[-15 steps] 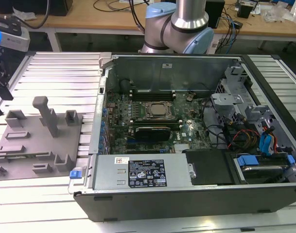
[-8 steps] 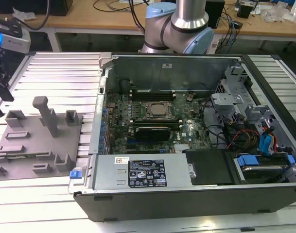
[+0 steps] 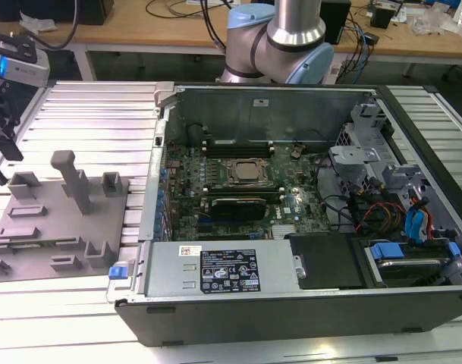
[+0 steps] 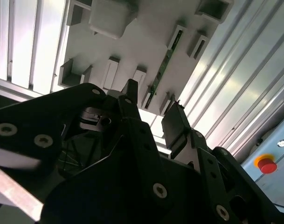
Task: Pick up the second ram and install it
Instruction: 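Pick up the second ram and move it above second insertion slot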
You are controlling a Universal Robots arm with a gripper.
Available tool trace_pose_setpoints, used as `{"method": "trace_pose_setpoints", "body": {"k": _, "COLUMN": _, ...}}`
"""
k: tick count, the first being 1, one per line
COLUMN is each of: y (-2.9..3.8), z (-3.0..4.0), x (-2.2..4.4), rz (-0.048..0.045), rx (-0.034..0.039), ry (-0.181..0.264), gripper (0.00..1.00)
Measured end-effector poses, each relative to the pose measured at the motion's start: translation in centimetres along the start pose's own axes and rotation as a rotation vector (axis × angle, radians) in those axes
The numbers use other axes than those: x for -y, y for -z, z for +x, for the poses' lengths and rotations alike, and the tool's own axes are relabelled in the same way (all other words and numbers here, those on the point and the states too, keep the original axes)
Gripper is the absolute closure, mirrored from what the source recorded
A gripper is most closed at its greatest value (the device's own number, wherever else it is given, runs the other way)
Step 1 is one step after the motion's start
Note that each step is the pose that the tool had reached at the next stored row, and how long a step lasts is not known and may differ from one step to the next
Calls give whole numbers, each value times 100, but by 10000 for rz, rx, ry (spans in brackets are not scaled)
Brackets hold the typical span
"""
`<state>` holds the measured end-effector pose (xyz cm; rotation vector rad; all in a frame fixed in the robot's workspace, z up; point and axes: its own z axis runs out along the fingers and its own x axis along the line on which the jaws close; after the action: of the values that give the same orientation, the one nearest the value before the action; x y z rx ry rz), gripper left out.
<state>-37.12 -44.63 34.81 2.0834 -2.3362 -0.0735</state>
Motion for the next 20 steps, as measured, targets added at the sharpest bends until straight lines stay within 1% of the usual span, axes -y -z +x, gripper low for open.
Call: {"method": "trace_pose_setpoints", "body": {"k": 20, "y": -103, "z": 2, "x": 4, "rz": -1, "rx": -3, "ry": 71, "gripper": 52}}
